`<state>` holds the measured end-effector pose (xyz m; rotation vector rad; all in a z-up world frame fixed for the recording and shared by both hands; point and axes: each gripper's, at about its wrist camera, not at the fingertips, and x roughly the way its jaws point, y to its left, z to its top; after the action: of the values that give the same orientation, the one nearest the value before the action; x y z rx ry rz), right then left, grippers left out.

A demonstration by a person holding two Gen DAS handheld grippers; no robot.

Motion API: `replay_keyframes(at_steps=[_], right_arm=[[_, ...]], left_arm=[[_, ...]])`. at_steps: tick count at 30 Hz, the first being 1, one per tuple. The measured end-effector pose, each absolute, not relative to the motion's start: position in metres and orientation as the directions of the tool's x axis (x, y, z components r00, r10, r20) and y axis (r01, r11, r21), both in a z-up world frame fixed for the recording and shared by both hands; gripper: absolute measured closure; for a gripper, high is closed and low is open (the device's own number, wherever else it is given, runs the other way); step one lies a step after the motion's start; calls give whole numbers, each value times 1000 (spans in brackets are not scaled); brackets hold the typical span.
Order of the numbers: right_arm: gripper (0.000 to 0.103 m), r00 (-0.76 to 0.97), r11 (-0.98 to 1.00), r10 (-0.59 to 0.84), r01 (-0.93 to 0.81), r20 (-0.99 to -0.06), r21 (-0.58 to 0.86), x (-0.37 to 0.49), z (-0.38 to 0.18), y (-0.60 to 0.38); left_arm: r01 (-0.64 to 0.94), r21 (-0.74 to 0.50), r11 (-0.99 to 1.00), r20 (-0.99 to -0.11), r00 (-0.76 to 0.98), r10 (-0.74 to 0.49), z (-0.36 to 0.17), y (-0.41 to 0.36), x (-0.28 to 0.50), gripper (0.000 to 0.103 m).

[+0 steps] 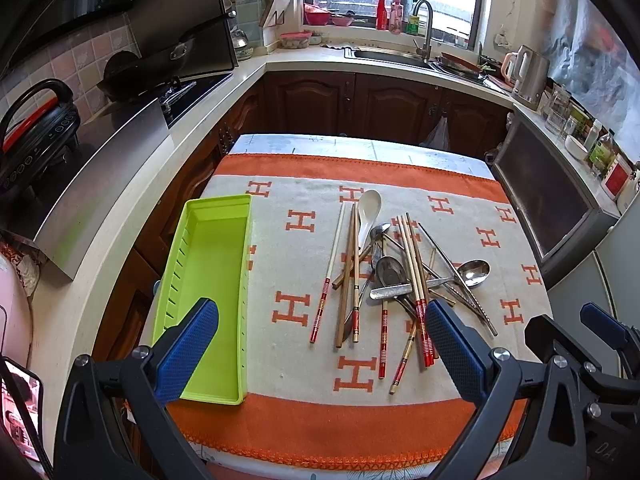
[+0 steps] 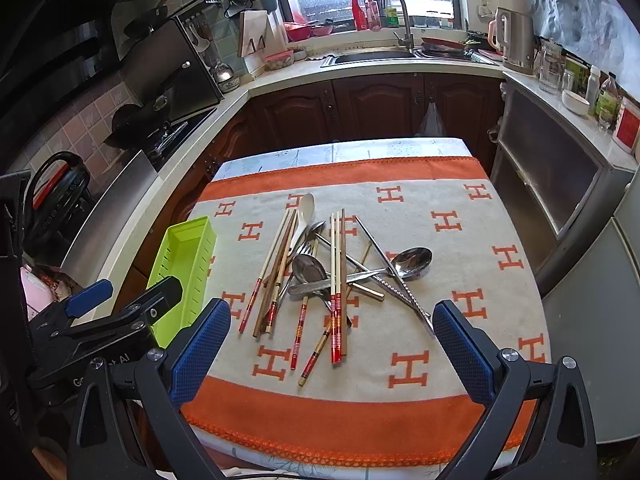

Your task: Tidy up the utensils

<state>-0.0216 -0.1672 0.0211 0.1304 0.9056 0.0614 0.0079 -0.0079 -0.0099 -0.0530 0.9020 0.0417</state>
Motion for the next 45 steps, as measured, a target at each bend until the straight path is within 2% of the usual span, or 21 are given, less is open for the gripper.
replay_keyframes(at_steps=[16,28,39,42,45], right_arm=[[0,617,990,110,4,-779,143,-23,20,-171],[0,612,989,110,10,-783,146,-22,20,-172],[1,620,987,116,18,-776,162,-3,21,-187],[5,619,988,99,32,-779,151,8,19,-195],[13,612,987,95,43,-786,152,22,15,-206]], left_arm=[[-66,-30,997,-819,573,13,-17,-6,15,1],[-55,-27,998,-810,586,11,-13,-9,22,1],[14,-99,995,-785,613,-87,-7,-5,42,1],[22,-166,986,-778,612,-145,-6,1,54,1],[-21,-192,981,-798,586,-144,-8,11,73,1]])
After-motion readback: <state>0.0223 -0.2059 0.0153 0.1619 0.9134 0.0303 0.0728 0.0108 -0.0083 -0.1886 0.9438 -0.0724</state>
